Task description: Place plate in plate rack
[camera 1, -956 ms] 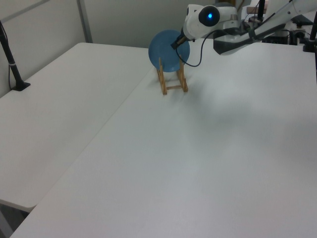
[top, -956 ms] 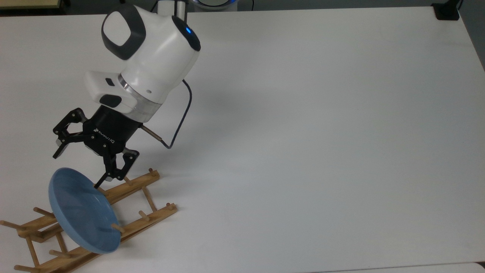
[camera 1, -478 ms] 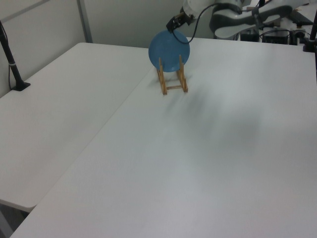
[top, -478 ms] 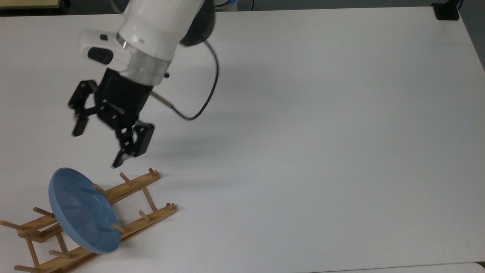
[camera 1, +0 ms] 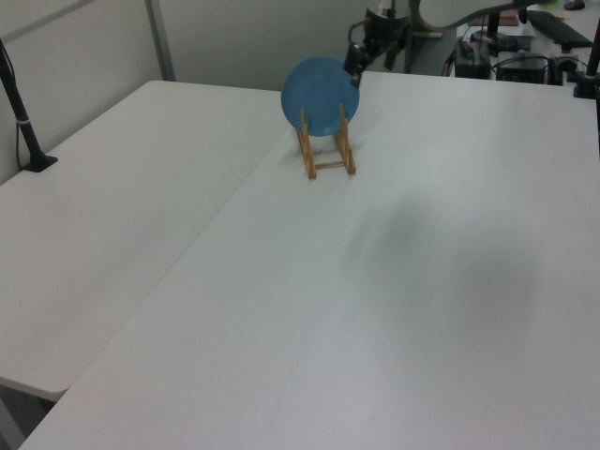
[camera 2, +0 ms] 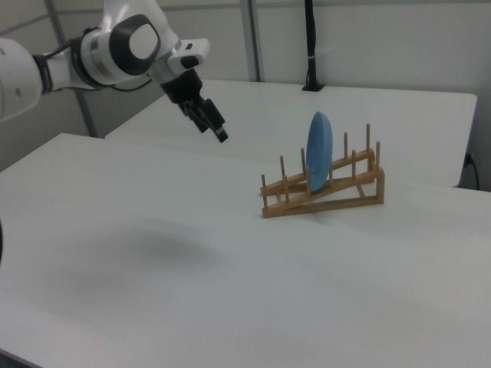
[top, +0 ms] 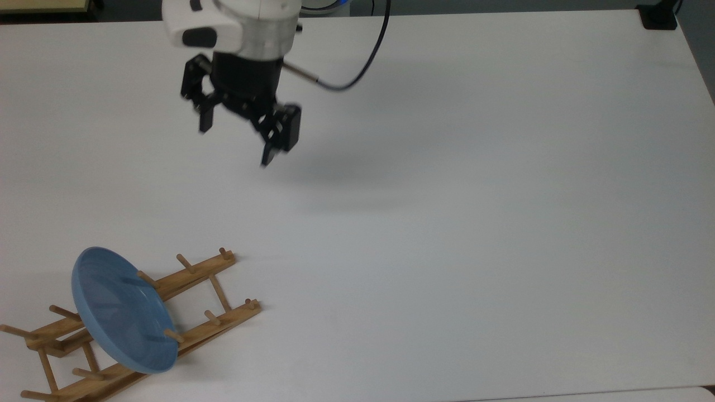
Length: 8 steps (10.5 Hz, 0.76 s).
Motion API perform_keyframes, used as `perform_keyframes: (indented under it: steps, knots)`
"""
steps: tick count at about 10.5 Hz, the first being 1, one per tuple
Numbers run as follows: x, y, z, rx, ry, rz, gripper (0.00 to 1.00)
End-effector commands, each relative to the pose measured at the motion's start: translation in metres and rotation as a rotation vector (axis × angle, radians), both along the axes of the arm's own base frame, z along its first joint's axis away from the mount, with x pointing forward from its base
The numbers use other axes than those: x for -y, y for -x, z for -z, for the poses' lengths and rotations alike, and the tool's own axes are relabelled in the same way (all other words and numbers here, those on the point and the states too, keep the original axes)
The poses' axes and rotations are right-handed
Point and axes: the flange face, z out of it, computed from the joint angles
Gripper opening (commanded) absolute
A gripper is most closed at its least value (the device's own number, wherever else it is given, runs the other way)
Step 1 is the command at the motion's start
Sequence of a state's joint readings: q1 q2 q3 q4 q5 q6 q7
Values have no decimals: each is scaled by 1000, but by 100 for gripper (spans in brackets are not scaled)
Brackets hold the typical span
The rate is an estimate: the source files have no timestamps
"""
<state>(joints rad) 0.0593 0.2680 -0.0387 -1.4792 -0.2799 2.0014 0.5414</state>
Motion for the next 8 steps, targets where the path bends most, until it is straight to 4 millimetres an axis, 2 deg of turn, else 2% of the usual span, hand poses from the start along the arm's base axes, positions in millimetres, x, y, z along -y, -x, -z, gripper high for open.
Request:
perform_keyframes:
  steps: [1, 3, 8]
  knots:
    - [-7, 74, -10, -207, -78, -257, 100]
    - [-3, 102, -22, -330, -146, -303, 100]
    - [-2, 110, -23, -381, -156, -299, 100]
